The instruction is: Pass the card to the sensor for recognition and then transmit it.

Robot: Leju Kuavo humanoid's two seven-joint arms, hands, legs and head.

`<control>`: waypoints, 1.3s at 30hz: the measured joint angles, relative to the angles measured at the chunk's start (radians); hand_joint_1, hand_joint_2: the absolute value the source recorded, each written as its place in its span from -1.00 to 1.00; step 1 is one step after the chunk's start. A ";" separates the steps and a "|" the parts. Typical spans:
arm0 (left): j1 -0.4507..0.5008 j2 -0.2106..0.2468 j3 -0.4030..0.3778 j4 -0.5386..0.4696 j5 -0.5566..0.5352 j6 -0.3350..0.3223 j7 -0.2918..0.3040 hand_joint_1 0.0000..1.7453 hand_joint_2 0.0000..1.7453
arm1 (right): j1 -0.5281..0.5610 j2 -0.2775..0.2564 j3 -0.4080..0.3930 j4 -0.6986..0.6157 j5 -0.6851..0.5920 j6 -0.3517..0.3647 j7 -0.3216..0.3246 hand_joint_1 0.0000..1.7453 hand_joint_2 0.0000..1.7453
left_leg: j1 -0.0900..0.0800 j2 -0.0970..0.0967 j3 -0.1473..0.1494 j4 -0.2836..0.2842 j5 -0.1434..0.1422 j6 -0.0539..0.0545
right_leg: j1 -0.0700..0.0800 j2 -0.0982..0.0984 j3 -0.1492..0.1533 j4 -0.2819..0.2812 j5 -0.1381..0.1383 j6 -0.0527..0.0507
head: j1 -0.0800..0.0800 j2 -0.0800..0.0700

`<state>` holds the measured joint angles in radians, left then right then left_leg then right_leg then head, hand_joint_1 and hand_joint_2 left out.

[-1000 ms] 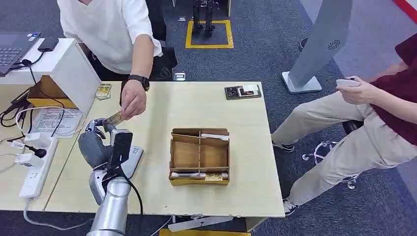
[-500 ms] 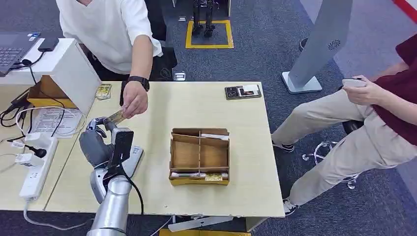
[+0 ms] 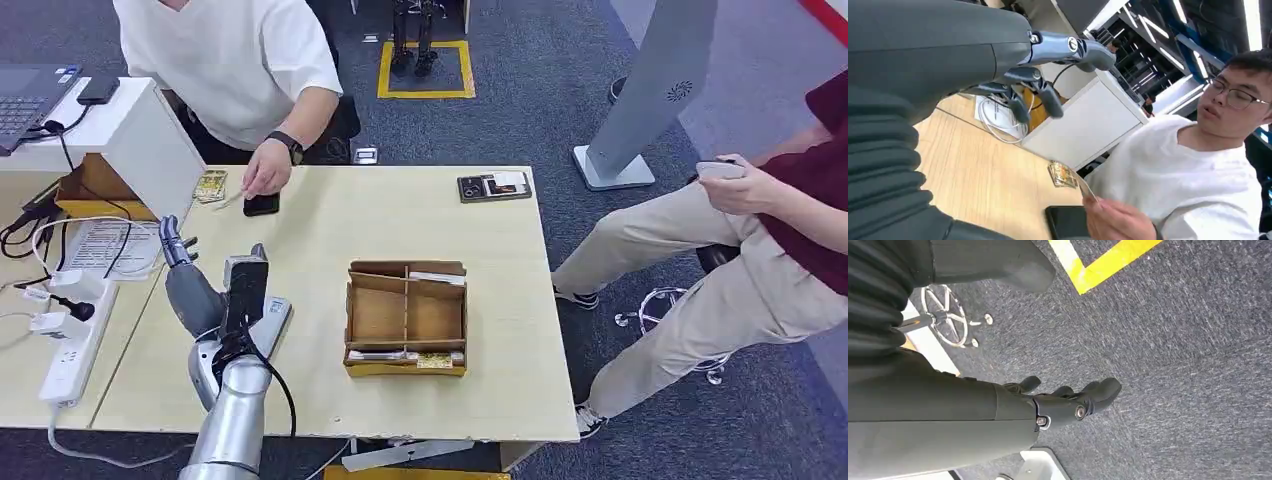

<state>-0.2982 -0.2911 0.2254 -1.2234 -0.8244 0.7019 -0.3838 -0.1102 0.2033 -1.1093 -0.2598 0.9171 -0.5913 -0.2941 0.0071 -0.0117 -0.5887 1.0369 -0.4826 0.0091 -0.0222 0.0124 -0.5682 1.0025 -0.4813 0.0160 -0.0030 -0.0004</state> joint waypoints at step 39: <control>0.165 0.034 -0.126 -0.191 0.062 0.000 -0.148 -1.00 1.00 | 0.010 0.000 -0.001 0.000 -0.031 -0.002 -0.018 -1.00 1.00 | 0.000 0.000 -0.001 0.000 -0.001 0.000 | 0.000 0.000 0.000 0.000 -0.001 0.001 | 0.000 0.000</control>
<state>-0.1331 -0.2575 0.0997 -1.4148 -0.7625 0.7019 -0.5317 -0.0999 0.2029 -1.1101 -0.2602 0.8862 -0.5928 -0.3124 0.0071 -0.0120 -0.5892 1.0368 -0.4832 0.0089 -0.0223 0.0121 -0.5686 1.0025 -0.4824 0.0171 -0.0031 -0.0004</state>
